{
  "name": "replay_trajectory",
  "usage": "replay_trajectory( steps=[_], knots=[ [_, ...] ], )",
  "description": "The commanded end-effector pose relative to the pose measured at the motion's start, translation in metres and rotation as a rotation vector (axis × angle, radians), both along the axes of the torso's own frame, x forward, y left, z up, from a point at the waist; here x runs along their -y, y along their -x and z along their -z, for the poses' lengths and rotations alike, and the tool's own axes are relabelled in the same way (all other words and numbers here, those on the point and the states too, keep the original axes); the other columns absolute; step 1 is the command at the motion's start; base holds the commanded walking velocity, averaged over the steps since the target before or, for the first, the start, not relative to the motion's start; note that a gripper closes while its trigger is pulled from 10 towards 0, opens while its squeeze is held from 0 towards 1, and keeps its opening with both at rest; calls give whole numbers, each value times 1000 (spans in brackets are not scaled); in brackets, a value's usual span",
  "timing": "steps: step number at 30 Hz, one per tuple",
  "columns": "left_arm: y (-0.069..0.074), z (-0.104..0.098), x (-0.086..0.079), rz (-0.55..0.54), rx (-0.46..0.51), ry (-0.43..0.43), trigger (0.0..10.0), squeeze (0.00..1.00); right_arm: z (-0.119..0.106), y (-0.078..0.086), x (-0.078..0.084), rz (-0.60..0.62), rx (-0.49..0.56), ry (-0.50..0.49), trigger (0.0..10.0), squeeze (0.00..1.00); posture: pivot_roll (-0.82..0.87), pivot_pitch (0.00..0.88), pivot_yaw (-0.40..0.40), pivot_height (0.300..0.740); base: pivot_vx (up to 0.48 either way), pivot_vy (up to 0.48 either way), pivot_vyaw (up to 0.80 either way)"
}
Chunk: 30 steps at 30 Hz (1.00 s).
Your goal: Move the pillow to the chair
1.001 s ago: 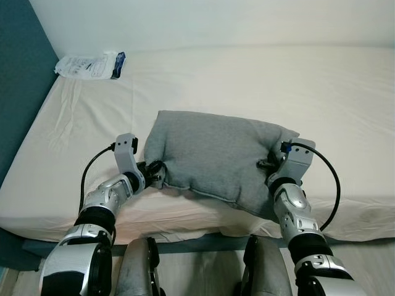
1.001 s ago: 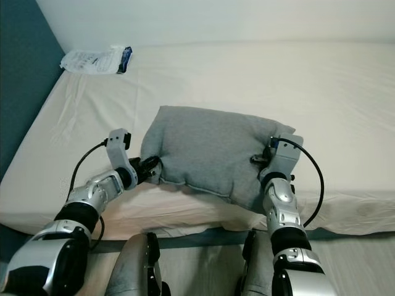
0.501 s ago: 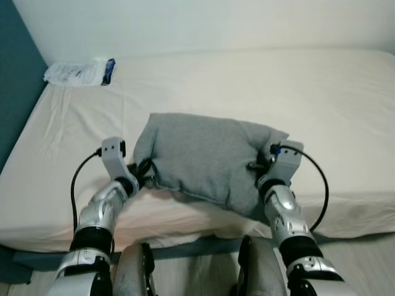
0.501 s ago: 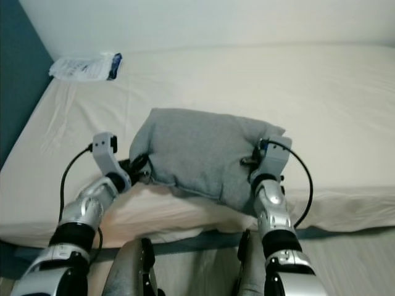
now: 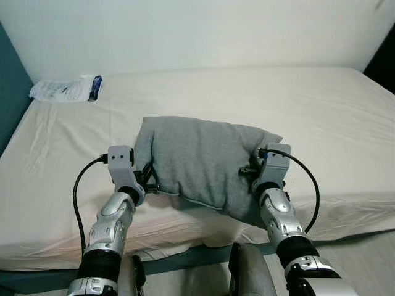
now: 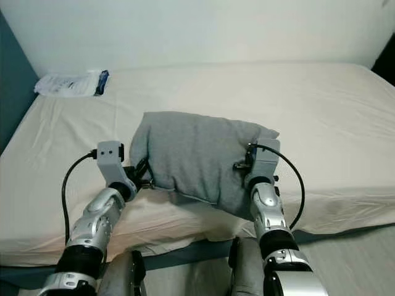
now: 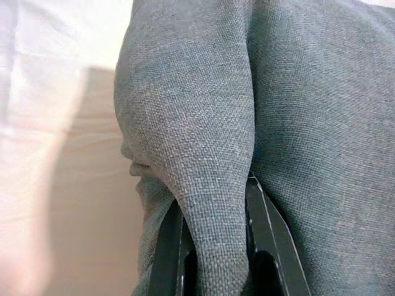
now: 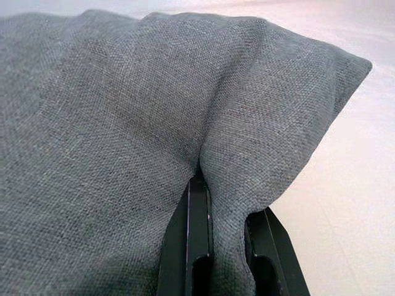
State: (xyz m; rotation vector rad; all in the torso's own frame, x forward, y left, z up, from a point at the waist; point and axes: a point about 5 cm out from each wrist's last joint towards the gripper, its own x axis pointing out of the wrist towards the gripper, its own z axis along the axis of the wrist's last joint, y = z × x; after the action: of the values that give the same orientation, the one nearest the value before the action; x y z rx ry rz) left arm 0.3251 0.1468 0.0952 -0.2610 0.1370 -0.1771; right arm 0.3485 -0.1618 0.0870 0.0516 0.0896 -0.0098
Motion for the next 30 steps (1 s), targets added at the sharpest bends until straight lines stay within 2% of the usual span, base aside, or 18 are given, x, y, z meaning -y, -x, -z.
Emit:
replay_trajectory(
  steps=[1, 2, 7, 9, 15, 16, 19, 20, 25, 26, 30],
  knots=[
    [-1, -12, 17, 42, 68, -7, 4039, 0, -5, -4, -20, -84, 23, 23, 10000, 0, 16, 0, -63, 562, 0, 0, 0],
    [0, -13, 16, 11, 81, -27, 10000, 0, -6, -4, -21, -91, 30, 40, 10000, 0, 14, 0, -58, 562, 0, 0, 0],
    [1, -13, 15, -24, 83, -56, 10000, 0, -8, -6, -22, -95, 43, 93, 10000, 0, 6, 0, -54, 562, 0, 0, 0],
    [1, -11, 18, -15, 77, -90, 10000, 0, -10, -6, -22, -83, 70, 155, 10000, 0, 3, 0, -54, 562, 0, 0, 0],
    [0, -10, 21, -5, 80, -122, 10000, 0, -9, -6, -21, -77, 70, 145, 10000, 0, 1, 0, -56, 562, 0, 0, 0],
    [-1, -10, 22, 1, 82, -143, 10000, 0, -7, -5, -20, -78, 56, 102, 10000, 0, 1, 0, -57, 562, 0, 0, 0],
    [-2, -11, 23, -1, 86, -152, 10000, 0, -7, -5, -19, -71, 52, 84, 9804, 0, 0, 0, -60, 562, 0, 0, 0],
    [-2, -13, 23, -6, 98, -130, 0, 0, -8, -6, -19, -80, 56, 53, 0, 0, 5, 0, -67, 562, 0, 0, 0],
    [-2, -14, 23, -10, 105, -112, 0, 0, -9, -6, -19, -87, 61, 38, 0, 0, 7, 0, -69, 562, 0, 0, 0],
    [-1, -14, 22, -29, 107, -121, 10000, 0, -9, -7, -21, -94, 57, 45, 10000, 0, 11, 0, -71, 562, 0, 0, 0],
    [-1, -14, 20, -44, 102, -135, 10000, 0, -9, -7, -23, -109, 61, 74, 10000, 0, 11, 0, -67, 562, 0, 0, 0]
  ],
)
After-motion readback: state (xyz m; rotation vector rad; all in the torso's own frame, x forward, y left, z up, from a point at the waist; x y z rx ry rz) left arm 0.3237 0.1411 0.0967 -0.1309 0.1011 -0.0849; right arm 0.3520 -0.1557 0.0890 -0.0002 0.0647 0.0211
